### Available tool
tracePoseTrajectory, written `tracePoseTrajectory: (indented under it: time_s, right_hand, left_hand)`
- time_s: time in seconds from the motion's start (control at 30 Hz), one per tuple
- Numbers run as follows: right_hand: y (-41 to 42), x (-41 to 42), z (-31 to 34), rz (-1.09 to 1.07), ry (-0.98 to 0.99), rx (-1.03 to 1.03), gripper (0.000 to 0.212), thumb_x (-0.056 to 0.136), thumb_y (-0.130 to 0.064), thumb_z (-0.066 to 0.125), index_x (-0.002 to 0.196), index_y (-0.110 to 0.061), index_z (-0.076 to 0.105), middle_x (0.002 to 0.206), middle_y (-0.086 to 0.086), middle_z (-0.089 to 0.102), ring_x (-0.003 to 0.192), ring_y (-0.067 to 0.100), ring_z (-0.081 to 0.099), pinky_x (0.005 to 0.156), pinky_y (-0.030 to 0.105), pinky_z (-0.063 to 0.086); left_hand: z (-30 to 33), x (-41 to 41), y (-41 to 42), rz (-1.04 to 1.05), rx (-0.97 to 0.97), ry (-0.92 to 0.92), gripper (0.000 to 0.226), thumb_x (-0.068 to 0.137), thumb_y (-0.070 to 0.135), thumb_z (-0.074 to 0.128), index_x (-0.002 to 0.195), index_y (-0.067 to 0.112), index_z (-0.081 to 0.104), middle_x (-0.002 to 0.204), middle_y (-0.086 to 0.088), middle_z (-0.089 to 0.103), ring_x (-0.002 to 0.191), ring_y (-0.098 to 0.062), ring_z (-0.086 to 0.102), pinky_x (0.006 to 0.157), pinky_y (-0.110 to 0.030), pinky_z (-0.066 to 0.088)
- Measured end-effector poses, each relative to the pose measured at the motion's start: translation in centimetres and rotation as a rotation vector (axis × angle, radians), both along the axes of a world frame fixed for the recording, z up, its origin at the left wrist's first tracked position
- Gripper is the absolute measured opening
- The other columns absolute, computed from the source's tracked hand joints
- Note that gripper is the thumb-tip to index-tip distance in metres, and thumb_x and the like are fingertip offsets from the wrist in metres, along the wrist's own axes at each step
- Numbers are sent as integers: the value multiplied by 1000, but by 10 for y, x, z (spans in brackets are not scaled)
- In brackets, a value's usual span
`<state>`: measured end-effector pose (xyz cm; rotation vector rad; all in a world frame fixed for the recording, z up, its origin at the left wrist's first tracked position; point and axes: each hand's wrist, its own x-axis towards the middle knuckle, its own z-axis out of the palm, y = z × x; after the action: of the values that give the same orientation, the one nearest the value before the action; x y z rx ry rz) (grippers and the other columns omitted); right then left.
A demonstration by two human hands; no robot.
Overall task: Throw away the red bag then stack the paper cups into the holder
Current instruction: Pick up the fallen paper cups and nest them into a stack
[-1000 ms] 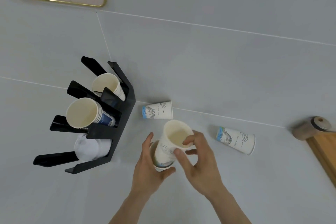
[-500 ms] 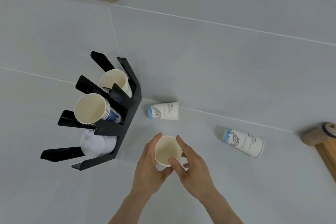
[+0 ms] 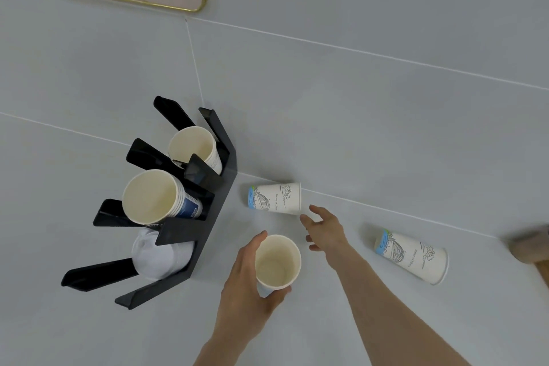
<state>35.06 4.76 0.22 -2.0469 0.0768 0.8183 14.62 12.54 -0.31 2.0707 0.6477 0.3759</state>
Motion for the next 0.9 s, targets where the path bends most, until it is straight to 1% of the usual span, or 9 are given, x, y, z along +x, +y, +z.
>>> tracePoseTrajectory:
  time_s: [0.1, 0.2, 0.33, 0.4, 0.5, 0.67, 0.77, 0.83, 0.9]
  right_hand:
    - [18, 8, -7, -14, 95, 42, 47, 95, -35, 64, 141, -32, 54, 106, 13, 73, 78, 26, 68, 76, 38, 61]
    - [29, 5, -20, -7, 95, 15, 32, 94, -32, 65, 125, -22, 65, 94, 12, 73, 70, 25, 65, 72, 39, 61]
    - [25, -10, -24, -107, 61, 73, 16, 96, -32, 62, 102, -18, 66, 102, 19, 75, 68, 25, 64, 59, 32, 56]
    - [17, -16, -12, -182, 57, 181, 18, 100, -34, 58, 100, -17, 63, 98, 16, 71, 75, 29, 67, 65, 38, 62]
    - [1, -23, 23, -239, 2, 365, 25, 103, -37, 53, 100, -14, 61, 107, 14, 69, 95, 35, 74, 83, 49, 65]
    - [-40, -48, 88, -146, -321, 512, 24, 106, -33, 47, 92, -15, 55, 101, 0, 70, 97, 22, 73, 78, 42, 63]
    - [-62, -72, 100, 76, -633, 419, 24, 100, -40, 48, 92, -19, 58, 95, -4, 65, 90, 15, 67, 77, 37, 61]
    - [-74, -85, 93, 260, -839, 321, 19, 98, -38, 51, 98, -21, 61, 104, -5, 62, 93, 13, 65, 76, 34, 59]
    - [-82, -96, 80, 395, -907, 253, 21, 98, -38, 55, 109, -22, 64, 118, -9, 62, 101, 11, 65, 78, 34, 58]
  left_hand:
    - [-1, 0, 1, -15, 15, -12, 104, 64, 45, 85, 133, 72, 11, 134, 46, 32, 124, 4, 45, 95, -24, 47]
    - [-2, 0, 1, -18, 18, -7, 106, 64, 44, 85, 134, 72, 10, 134, 49, 29, 125, 6, 44, 96, -23, 46]
    - [-1, 0, 0, -9, 8, -4, 105, 64, 44, 85, 132, 72, 11, 133, 46, 32, 124, 6, 44, 95, -23, 46]
    - [-1, 1, 0, -12, -11, 6, 104, 64, 44, 86, 137, 67, 15, 135, 39, 36, 125, 4, 46, 97, -26, 48]
    - [-2, 0, 0, -13, -5, 18, 104, 64, 45, 86, 140, 63, 18, 136, 35, 38, 126, 2, 46, 98, -30, 51]
    - [1, 1, -1, 1, -40, 27, 97, 63, 46, 86, 136, 62, 24, 133, 38, 40, 121, 3, 49, 95, -32, 53]
    - [3, 1, -2, 12, -70, 42, 97, 63, 43, 88, 135, 60, 25, 133, 33, 46, 119, 0, 53, 94, -31, 53]
    - [5, 1, -4, 9, -76, 37, 104, 60, 41, 90, 142, 52, 26, 135, 32, 47, 122, 0, 54, 95, -30, 53]
    - [8, 0, -7, -1, -96, 34, 112, 56, 41, 92, 144, 49, 24, 132, 32, 50, 119, -1, 57, 93, -31, 56]
